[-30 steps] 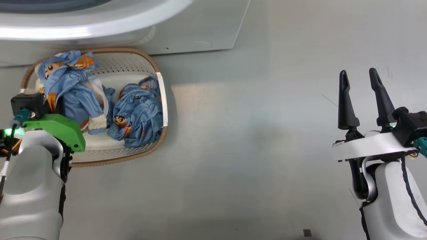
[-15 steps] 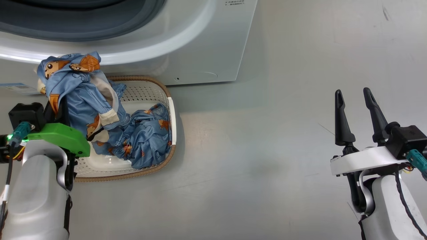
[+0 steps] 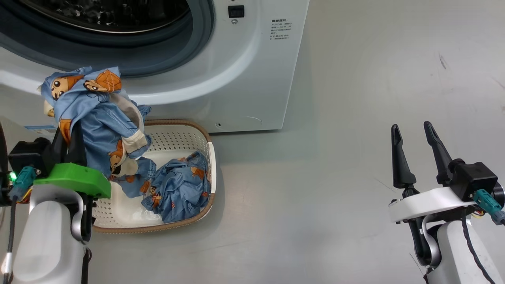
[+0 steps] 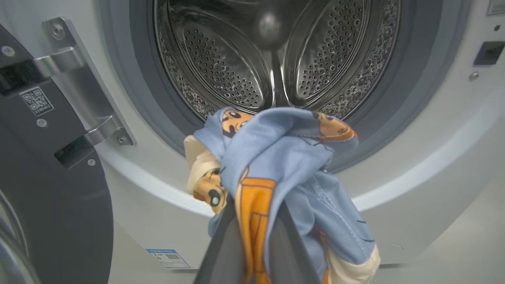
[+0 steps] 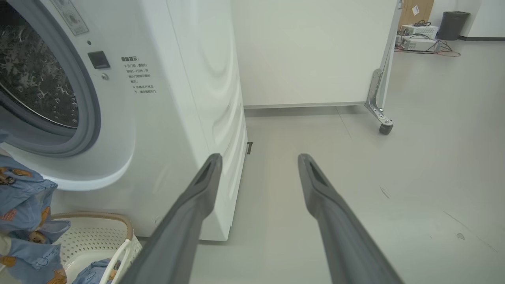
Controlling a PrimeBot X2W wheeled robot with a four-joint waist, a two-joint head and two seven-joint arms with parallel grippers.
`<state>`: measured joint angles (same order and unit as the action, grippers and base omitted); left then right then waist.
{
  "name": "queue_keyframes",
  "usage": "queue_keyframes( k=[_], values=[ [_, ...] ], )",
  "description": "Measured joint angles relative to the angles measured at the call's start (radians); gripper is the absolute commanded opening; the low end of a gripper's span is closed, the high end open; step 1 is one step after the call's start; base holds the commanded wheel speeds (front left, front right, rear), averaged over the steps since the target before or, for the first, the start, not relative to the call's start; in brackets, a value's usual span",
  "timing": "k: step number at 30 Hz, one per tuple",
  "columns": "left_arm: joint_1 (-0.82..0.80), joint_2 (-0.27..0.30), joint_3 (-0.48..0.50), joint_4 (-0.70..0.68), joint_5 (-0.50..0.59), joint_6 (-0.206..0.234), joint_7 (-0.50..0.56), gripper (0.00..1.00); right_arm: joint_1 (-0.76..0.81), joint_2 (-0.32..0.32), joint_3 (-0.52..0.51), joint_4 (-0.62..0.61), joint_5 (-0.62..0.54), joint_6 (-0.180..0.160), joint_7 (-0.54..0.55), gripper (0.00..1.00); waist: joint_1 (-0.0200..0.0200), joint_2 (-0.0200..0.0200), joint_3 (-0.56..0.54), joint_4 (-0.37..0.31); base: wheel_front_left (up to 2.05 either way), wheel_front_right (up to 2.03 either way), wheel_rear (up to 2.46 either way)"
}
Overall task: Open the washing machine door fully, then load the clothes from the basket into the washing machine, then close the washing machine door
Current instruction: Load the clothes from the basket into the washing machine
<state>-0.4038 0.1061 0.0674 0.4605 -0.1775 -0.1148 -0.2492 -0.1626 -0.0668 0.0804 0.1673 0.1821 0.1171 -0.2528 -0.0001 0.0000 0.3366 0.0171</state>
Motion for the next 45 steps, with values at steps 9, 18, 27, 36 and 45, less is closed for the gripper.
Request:
queue_keyframes(
  k=[9, 18, 27, 36, 45],
  values=[
    [0.115, -0.016, 0.025, -0.107, 0.001, 0.000, 0.000, 0.00, 0.026, -0.003, 0.011, 0.002, -0.009, 0.005, 0.000, 1.00, 0.0000, 0.0000, -0.088, 0.001, 0.00, 0.00, 0.00],
    [0.218, -0.029, 0.032, -0.179, 0.002, 0.000, 0.000, 0.00, 0.061, -0.003, 0.018, 0.006, -0.009, 0.005, 0.000, 1.00, 0.0000, 0.0000, -0.166, -0.006, 0.00, 0.00, 0.00],
    [0.308, -0.033, 0.058, -0.233, 0.003, 0.002, 0.000, 0.00, 0.082, 0.000, 0.025, 0.008, -0.009, 0.005, 0.000, 1.00, 0.0000, 0.0000, -0.224, -0.016, 0.00, 0.00, 0.00],
    [0.350, -0.038, 0.061, -0.285, 0.008, 0.002, 0.000, 0.00, 0.107, 0.001, 0.025, 0.005, -0.009, 0.005, 0.000, 1.00, 0.0000, 0.0000, -0.246, -0.030, 0.00, 0.00, 0.00],
    [0.381, -0.049, 0.061, -0.313, 0.008, 0.002, 0.000, 0.00, 0.110, 0.002, 0.025, -0.001, -0.009, 0.005, 0.000, 1.00, 0.0000, 0.0000, -0.241, -0.031, 0.00, 0.00, 0.00]
  ],
)
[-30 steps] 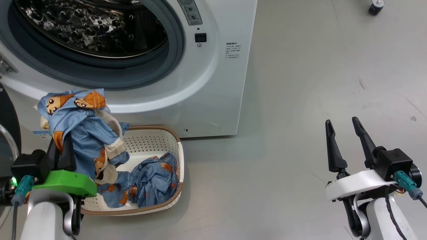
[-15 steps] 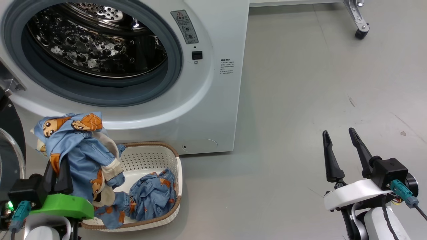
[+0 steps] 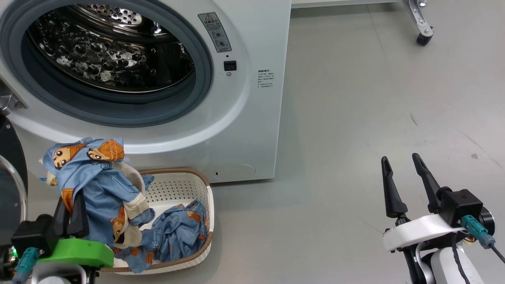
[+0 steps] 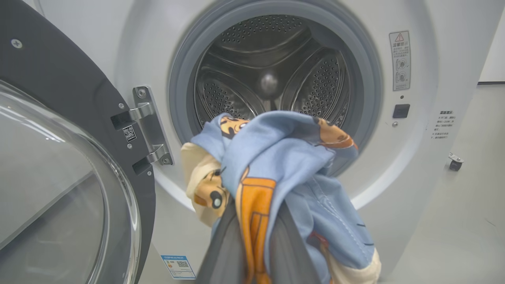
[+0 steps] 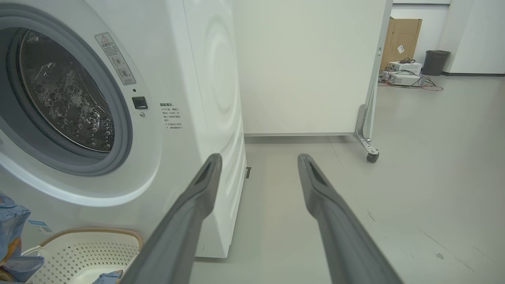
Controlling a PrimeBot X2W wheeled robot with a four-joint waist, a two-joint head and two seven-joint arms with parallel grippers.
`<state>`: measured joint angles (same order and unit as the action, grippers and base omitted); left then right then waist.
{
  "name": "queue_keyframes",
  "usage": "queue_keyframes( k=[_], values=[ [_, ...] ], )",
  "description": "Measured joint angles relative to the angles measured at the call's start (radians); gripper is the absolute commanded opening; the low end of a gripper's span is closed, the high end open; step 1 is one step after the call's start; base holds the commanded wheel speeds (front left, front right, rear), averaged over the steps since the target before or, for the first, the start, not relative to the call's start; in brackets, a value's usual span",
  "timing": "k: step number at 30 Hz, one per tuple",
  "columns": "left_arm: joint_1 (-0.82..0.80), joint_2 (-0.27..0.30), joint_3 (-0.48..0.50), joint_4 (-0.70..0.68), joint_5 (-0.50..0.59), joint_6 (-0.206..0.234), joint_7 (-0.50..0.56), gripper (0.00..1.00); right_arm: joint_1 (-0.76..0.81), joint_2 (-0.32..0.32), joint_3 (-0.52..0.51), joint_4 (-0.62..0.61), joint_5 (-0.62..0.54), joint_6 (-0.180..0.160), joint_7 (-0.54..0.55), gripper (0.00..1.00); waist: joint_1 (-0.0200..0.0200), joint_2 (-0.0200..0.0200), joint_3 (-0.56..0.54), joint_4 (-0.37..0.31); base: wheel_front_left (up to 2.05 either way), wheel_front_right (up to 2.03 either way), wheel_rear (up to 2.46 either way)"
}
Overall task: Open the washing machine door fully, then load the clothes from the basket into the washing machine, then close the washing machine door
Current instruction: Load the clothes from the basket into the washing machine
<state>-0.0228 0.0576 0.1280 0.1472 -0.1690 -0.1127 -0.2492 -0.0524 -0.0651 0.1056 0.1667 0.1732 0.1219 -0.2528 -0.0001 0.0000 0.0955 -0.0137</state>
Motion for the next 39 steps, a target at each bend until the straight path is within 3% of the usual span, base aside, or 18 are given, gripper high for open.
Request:
queue_keyframes(
  k=[24, 39],
  values=[
    [0.014, -0.007, -0.010, -0.044, -0.008, 0.000, 0.000, 0.00, 0.001, 0.000, -0.002, -0.043, 0.000, 0.000, 0.000, 1.00, 0.0000, 0.0000, 0.104, 0.002, 0.00, 0.00, 0.00],
    [-0.167, -0.006, -0.007, -0.031, -0.017, 0.000, -0.001, 0.00, -0.045, 0.001, 0.019, -0.067, 0.000, 0.000, 0.000, 1.00, 0.0001, 0.0000, 0.234, -0.019, 0.00, 0.00, 0.00]
  ],
)
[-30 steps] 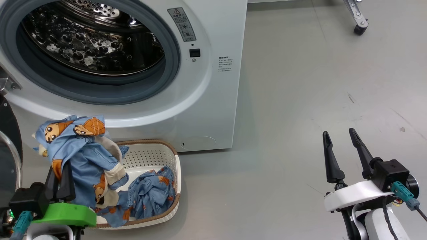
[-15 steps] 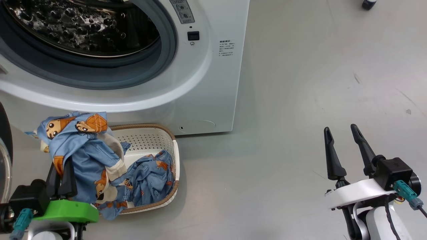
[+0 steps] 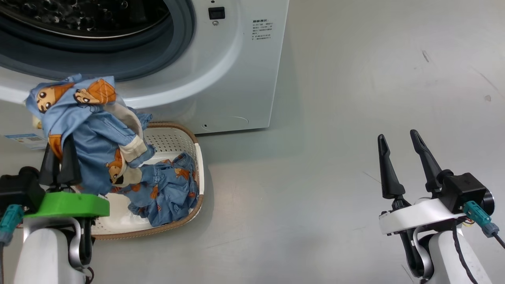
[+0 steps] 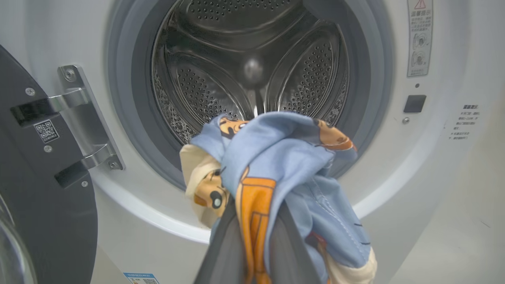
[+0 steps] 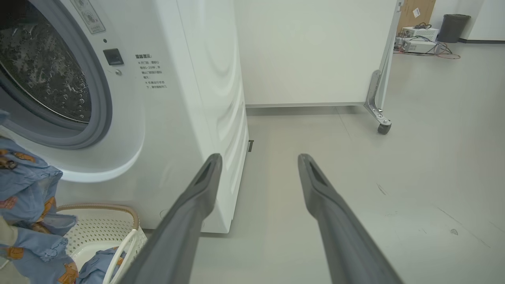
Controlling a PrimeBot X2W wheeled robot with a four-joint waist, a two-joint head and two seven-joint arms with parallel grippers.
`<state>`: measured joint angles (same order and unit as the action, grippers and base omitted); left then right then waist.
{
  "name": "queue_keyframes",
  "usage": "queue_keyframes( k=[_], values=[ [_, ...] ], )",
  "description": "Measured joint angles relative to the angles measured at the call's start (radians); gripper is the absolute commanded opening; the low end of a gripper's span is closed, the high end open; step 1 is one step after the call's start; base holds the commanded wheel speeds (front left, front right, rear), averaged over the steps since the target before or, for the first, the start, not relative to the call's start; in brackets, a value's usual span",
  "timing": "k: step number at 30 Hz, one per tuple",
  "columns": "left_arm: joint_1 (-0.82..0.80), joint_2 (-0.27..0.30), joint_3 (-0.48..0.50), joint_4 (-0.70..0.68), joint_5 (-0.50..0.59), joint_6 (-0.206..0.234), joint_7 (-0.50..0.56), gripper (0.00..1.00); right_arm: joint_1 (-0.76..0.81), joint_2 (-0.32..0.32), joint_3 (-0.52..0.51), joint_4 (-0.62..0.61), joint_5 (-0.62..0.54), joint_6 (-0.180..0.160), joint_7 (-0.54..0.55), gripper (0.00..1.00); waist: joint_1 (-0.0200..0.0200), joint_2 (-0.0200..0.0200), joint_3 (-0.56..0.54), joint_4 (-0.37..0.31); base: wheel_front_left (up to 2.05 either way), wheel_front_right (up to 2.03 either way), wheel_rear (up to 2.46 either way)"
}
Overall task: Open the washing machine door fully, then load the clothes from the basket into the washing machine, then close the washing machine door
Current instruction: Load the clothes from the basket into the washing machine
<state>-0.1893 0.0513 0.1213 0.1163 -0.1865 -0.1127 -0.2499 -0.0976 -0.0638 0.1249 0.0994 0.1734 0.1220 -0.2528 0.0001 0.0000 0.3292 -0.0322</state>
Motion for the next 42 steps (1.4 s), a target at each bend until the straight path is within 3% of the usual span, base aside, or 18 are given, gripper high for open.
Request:
queue_keyframes(
  k=[21, 29, 42],
  values=[
    [-0.296, 0.124, 0.005, 0.102, 0.012, -0.001, 0.057, 0.00, -0.068, 0.004, 0.012, -0.001, 0.009, 0.000, 0.000, 1.00, 0.0000, 0.0000, 0.124, -0.097, 0.00, 0.00, 0.00],
    [-0.418, 0.144, 0.011, 0.156, -0.004, -0.002, 0.125, 0.00, -0.083, 0.005, 0.012, -0.009, 0.011, 0.000, 0.000, 1.00, 0.0000, 0.0000, 0.176, -0.116, 0.00, 0.00, 0.00],
    [-0.644, 0.233, 0.003, 0.256, -0.023, -0.003, 0.291, 0.00, -0.110, 0.008, 0.019, -0.019, 0.020, 0.000, 0.000, 1.00, 0.0000, 0.0000, 0.276, -0.132, 0.00, 0.00, 0.00]
  ],
)
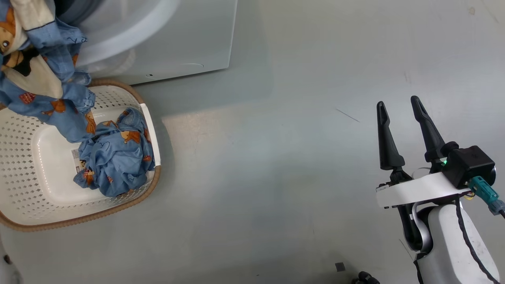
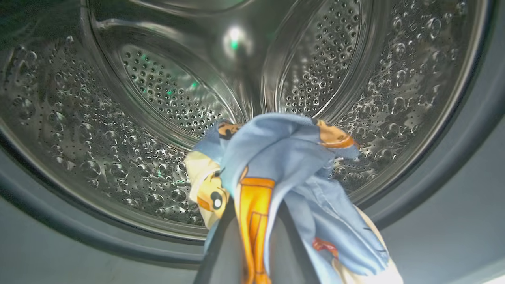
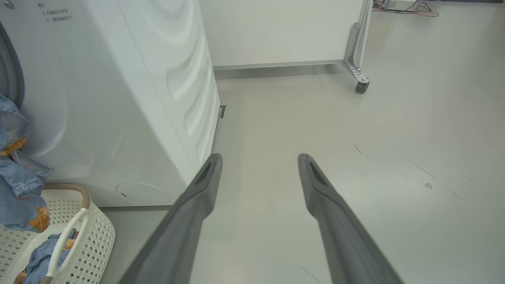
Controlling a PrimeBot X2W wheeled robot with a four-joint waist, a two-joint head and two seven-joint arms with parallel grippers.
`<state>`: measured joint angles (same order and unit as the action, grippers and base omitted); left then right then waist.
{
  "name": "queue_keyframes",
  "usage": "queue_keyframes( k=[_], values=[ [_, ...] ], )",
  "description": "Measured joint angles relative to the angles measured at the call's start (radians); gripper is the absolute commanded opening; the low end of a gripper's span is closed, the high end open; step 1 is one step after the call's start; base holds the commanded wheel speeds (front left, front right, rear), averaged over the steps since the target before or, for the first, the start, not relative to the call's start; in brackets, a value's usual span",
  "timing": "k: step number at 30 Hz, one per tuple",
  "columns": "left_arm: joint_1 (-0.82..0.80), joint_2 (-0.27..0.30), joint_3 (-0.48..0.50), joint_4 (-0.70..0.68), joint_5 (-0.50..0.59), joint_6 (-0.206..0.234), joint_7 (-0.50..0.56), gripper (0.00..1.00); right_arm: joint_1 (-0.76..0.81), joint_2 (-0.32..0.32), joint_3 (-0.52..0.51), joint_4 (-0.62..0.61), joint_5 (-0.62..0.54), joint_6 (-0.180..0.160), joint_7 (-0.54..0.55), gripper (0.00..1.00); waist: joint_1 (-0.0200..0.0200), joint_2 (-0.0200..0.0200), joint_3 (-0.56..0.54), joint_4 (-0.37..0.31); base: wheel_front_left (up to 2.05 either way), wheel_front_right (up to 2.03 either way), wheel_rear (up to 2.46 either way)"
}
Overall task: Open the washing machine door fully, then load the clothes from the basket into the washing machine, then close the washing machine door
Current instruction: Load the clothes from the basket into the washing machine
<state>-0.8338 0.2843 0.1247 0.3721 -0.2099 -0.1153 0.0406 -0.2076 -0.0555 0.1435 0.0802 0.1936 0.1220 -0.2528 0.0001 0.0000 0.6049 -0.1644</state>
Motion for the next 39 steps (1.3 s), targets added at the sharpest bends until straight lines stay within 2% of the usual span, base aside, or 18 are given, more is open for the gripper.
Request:
queue_keyframes(
  k=[13, 26, 32, 39],
  values=[
    [-0.161, 0.030, -0.026, 0.107, -0.024, -0.006, 0.159, 0.00, -0.016, 0.001, 0.001, -0.009, 0.008, 0.000, 0.000, 1.00, 0.0000, 0.0000, 0.104, -0.011, 0.00, 0.00, 0.00],
    [-0.316, 0.050, -0.073, 0.171, -0.026, -0.009, 0.265, 0.00, -0.024, 0.006, 0.000, -0.023, 0.016, -0.001, 0.000, 1.00, 0.0000, 0.0000, 0.210, -0.006, 0.00, 0.00, 0.00],
    [-0.378, 0.047, -0.079, 0.195, -0.028, -0.009, 0.265, 0.00, -0.031, 0.006, 0.002, -0.026, 0.017, -0.001, 0.000, 1.00, 0.0000, 0.0000, 0.248, -0.002, 0.00, 0.00, 0.00],
    [-0.429, 0.057, -0.103, 0.165, 0.014, -0.009, 0.135, 0.00, -0.031, 0.007, 0.007, -0.026, 0.018, -0.001, 0.000, 1.00, -0.0001, 0.0000, 0.268, 0.000, 0.00, 0.00, 0.00]
  ],
)
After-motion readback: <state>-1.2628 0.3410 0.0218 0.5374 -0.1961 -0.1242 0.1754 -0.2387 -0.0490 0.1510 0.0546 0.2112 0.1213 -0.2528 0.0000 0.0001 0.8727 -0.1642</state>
